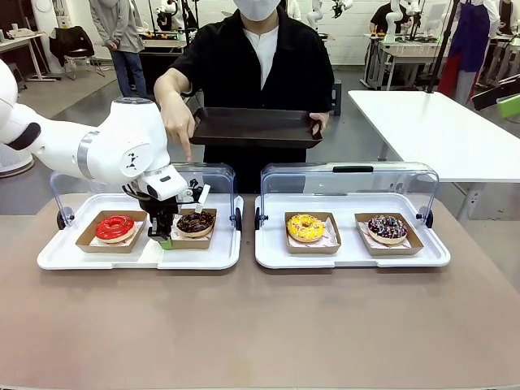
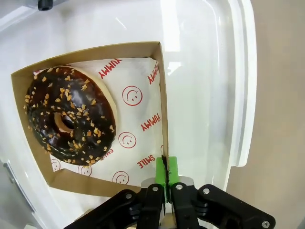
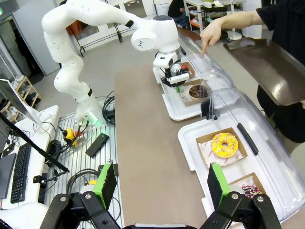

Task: Provide the desired donut to the person.
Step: Pick up and lift the Paper togo box containing the Donut pointed at by the person.

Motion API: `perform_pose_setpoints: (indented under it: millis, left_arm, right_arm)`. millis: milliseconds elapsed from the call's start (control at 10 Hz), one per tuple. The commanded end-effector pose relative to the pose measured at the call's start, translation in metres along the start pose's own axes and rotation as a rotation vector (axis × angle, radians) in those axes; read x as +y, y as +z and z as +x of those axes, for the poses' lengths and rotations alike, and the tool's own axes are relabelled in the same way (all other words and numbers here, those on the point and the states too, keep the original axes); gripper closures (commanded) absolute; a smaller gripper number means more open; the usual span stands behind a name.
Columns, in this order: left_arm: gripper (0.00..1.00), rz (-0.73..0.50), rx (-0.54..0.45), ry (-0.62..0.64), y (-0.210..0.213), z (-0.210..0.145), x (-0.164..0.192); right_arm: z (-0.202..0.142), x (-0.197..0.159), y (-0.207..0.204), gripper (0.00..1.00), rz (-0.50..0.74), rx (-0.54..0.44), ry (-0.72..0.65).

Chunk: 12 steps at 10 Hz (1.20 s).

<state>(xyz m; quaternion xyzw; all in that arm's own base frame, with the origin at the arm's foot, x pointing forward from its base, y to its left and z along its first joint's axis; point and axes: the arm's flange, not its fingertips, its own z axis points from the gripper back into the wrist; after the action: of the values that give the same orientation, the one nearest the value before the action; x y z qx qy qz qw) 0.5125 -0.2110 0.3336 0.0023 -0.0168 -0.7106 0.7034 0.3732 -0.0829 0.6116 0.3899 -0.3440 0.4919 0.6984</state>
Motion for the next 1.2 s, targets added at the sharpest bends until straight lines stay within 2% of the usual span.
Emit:
perform_pose_setpoints:
  millis: [0, 500, 900, 1100]
  left_arm:
    - [1.0, -0.045, 0.031, -0.037, 0.017, 0.003, -0.012]
    - [1.0, -0.157, 0.077, -0.08, 0.119, 0.021, -0.081]
    - [1.0, -0.067, 0.051, -0.076, 0.202, 0.03, -0.128]
    - [1.0, -0.016, 0.026, -0.03, 0.245, 0.032, -0.128]
  right_arm:
    - [0.0, 0.001, -0.001, 0.0, 0.007, -0.005, 0.01]
    - [0.0, 0.001, -0.001, 0.0, 0.007, -0.005, 0.01]
    - [0.0, 0.001, -0.001, 0.0, 0.007, -0.005, 0.01]
    - [0.0, 0.001, -0.001, 0.0, 0.007, -0.005, 0.01]
